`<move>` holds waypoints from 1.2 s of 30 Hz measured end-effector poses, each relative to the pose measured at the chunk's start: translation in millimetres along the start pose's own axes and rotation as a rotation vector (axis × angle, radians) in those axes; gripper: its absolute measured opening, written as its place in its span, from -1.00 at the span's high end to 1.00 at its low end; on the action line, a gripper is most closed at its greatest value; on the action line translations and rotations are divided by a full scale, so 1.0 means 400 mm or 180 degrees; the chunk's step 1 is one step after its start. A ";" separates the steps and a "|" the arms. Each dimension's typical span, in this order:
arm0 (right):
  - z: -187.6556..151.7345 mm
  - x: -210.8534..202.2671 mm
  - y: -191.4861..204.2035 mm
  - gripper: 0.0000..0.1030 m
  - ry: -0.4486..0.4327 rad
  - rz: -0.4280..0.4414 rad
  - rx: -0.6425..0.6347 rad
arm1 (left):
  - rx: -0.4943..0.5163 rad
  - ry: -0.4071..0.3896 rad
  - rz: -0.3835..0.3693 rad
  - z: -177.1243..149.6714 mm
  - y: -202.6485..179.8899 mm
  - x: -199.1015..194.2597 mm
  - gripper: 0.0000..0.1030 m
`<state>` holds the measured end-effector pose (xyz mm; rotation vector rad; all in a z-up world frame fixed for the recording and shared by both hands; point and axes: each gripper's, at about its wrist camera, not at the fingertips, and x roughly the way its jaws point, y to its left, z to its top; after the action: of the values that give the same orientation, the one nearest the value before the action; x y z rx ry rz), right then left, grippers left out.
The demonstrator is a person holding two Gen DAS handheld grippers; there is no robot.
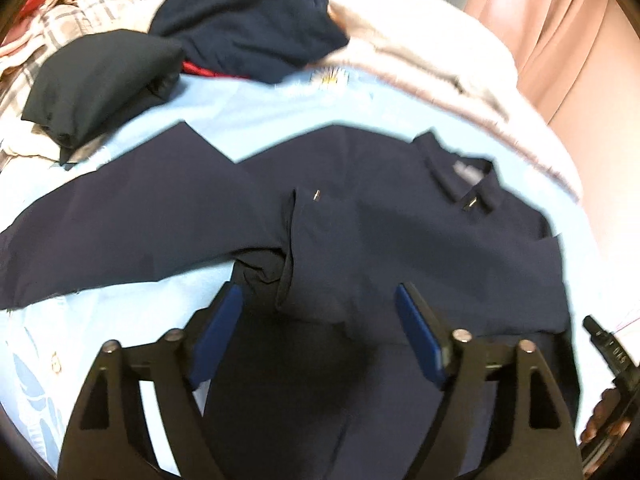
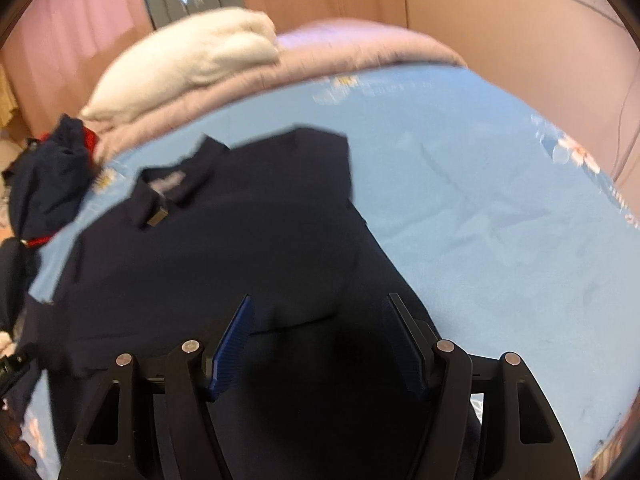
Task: Fold large clothes
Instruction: 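Move the left gripper to the other sleeve cuff and close on it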
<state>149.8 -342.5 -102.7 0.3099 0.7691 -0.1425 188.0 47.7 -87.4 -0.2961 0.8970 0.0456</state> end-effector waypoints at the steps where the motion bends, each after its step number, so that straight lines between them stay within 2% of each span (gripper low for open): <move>1: 0.003 -0.022 0.008 -0.31 -0.0045 0.0033 -0.0021 | -0.0025 -0.0066 -0.0017 0.001 0.002 -0.030 -0.68; 8: -0.004 -0.161 0.059 -0.78 -0.0385 0.0302 -0.0178 | -0.0154 -0.0455 -0.0025 -0.016 0.024 -0.192 -0.96; 12: -0.013 -0.209 0.109 -0.98 -0.0521 0.0446 -0.0317 | -0.0347 -0.0690 0.0054 -0.043 0.084 -0.269 -0.99; 26: -0.094 -0.305 0.274 -0.98 -0.0712 0.0791 -0.0813 | -0.0980 -0.0713 0.0350 -0.125 0.318 -0.337 -0.99; 29: -0.111 -0.306 0.303 -0.98 -0.0673 0.0777 -0.0926 | -0.1106 -0.0712 0.0460 -0.136 0.373 -0.330 -0.99; 32: -0.130 -0.314 0.316 -0.98 -0.0663 0.0755 -0.0991 | -0.1401 -0.0622 0.0615 -0.152 0.457 -0.307 -0.99; 36: -0.148 -0.312 0.327 -0.98 -0.0612 0.0690 -0.1037 | -0.1635 -0.0543 0.0719 -0.169 0.539 -0.290 -0.99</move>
<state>52.9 -197.9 -25.9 0.0666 0.5527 0.1553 28.7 245.5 -87.7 -0.6572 0.7352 0.5088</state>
